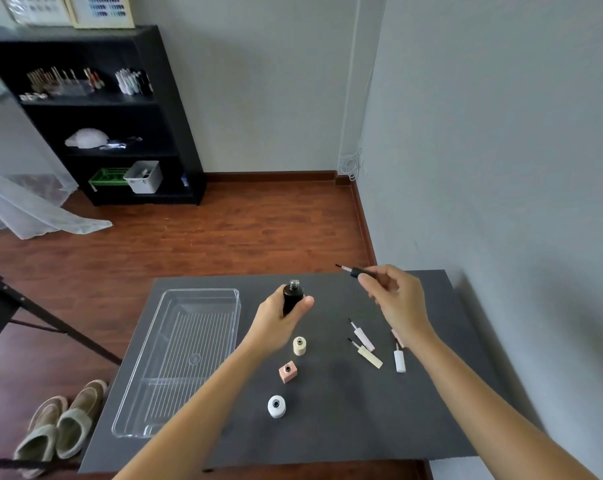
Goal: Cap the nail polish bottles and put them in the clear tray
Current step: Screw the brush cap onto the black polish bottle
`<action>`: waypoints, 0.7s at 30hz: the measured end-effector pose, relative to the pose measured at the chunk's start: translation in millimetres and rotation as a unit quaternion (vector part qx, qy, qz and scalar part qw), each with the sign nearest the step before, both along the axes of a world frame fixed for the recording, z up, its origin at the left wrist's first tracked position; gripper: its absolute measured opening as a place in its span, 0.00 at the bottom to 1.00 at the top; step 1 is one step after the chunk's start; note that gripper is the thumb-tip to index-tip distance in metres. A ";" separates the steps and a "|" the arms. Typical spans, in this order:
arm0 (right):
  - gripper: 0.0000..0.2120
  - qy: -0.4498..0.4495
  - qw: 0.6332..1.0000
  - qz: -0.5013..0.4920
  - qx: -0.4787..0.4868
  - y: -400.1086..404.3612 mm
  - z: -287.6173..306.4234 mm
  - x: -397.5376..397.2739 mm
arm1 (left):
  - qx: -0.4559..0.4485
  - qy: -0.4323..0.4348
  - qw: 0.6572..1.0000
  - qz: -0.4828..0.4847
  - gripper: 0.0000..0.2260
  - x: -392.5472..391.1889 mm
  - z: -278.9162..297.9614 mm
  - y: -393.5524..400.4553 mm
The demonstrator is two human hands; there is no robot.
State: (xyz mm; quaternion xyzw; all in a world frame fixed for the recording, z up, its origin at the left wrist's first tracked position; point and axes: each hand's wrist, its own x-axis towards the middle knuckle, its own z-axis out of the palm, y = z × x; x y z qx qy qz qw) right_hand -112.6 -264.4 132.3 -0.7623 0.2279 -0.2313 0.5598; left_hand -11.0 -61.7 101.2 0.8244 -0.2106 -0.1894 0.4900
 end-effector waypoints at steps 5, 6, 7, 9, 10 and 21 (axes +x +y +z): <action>0.05 -0.077 0.992 0.039 0.089 4.8 48.0 19.0 | -0.028 -0.037 0.998 -0.037 0.08 -2.0 28.5 -16.3; 0.05 -0.089 0.992 0.053 0.074 6.1 57.8 21.9 | -0.040 -0.042 0.997 -0.042 0.07 -2.7 33.1 -19.0; 0.06 -0.099 0.992 0.065 0.042 7.2 67.0 24.5 | -0.051 -0.047 0.997 -0.046 0.05 -3.5 37.1 -21.2; 0.06 -0.104 0.990 0.083 -0.051 9.2 82.8 29.4 | -0.072 -0.057 0.995 -0.045 0.04 -4.8 43.6 -25.6; 0.06 -0.099 0.987 0.089 -0.093 10.1 89.0 32.1 | -0.083 -0.061 0.994 -0.041 0.04 -5.4 46.6 -27.6; 0.06 -0.068 0.965 0.134 -0.213 15.2 109.1 43.8 | -0.111 -0.069 0.991 -0.024 0.03 -7.7 65.6 -37.2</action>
